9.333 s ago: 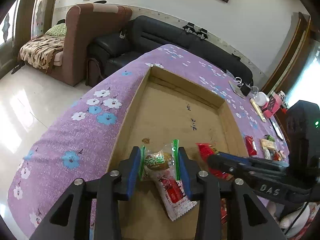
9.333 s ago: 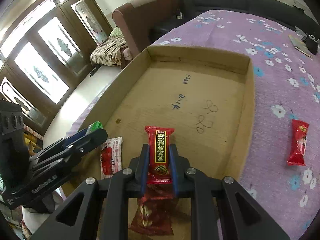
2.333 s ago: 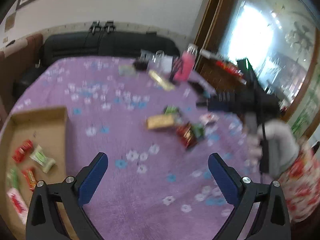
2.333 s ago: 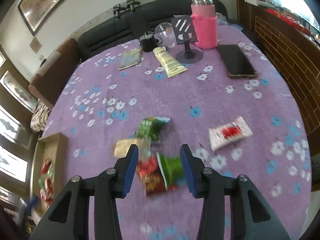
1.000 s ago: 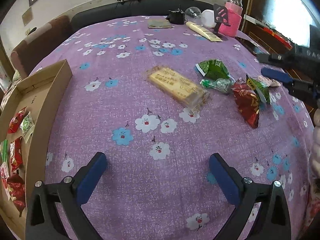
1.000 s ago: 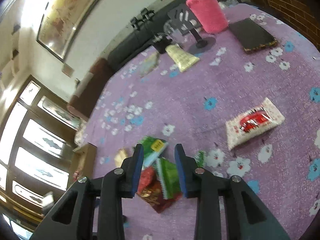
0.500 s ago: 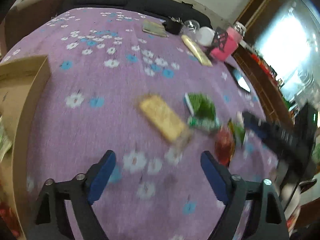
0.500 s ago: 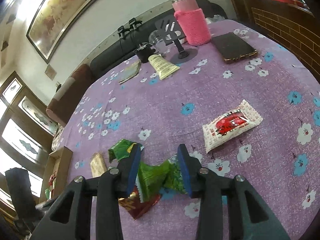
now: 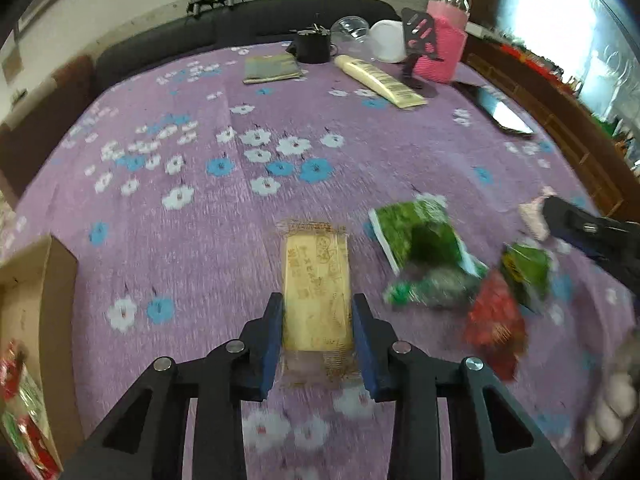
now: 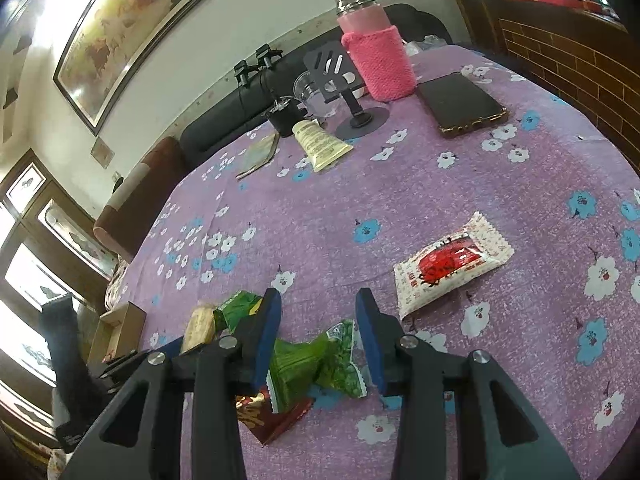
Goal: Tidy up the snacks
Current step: 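Carry the cake bar and green packet over the box with both grippers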
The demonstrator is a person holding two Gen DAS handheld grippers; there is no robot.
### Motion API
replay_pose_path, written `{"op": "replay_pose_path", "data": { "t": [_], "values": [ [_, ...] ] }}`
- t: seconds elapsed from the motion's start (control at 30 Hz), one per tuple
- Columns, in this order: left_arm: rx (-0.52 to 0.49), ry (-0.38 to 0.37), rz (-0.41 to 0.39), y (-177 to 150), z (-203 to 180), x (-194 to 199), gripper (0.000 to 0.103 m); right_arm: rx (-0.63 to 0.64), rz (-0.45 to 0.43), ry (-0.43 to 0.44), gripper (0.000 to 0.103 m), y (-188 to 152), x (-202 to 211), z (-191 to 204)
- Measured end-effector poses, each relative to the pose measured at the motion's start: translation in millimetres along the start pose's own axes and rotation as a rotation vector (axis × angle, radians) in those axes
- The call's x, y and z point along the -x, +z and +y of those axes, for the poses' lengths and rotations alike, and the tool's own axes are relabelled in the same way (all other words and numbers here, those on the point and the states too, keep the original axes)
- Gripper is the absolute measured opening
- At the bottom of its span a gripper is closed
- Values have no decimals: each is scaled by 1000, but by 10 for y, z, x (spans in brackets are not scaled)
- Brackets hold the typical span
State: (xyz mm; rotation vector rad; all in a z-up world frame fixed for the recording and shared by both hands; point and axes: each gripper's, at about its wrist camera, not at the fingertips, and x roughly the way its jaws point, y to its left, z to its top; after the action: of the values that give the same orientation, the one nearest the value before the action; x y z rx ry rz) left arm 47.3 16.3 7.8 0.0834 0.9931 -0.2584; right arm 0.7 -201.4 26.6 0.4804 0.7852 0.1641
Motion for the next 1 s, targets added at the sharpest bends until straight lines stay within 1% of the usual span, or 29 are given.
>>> {"op": "replay_pose_path", "data": {
  "t": [0.13, 0.2, 0.23, 0.37, 0.43, 0.47, 0.53, 0.63, 0.7, 0.77, 0.93, 0.97, 1.0],
  "values": [
    [32, -58, -31, -165, 113, 221, 34, 24, 8, 1, 37, -31, -36, 45],
    [53, -85, -54, -234, 196, 349, 34, 43, 12, 12, 37, -49, -42, 86],
    [64, -98, -62, -218, 205, 354, 34, 52, 17, 26, 37, -54, -38, 115],
    [117, -158, -110, -389, 367, 687, 34, 65, 21, 49, 39, 4, 7, 269],
    [127, -164, -132, -492, 450, 846, 34, 71, 52, 72, 49, 74, -39, 396],
    [135, -167, -145, -553, 506, 930, 34, 76, 73, 67, 51, 98, -82, 451],
    [152, -157, -168, -655, 632, 1054, 34, 114, 138, 40, 52, 152, -241, 582],
    [208, -148, -199, -816, 919, 1223, 34, 200, 215, -51, 52, 183, -546, 762],
    [246, -115, -214, -935, 1155, 1325, 35, 234, 263, -67, 52, 171, -690, 830],
    [280, -85, -223, -1045, 1372, 1393, 35, 258, 283, -85, 52, 161, -791, 882],
    [354, -11, -236, -1311, 1788, 1512, 35, 289, 322, -89, 54, 109, -938, 1006],
    [367, 3, -237, -1355, 1857, 1523, 35, 295, 324, -92, 53, 91, -950, 1026],
    [376, 11, -237, -1382, 1895, 1526, 35, 302, 333, -97, 46, 65, -973, 1045]
  ]
}}
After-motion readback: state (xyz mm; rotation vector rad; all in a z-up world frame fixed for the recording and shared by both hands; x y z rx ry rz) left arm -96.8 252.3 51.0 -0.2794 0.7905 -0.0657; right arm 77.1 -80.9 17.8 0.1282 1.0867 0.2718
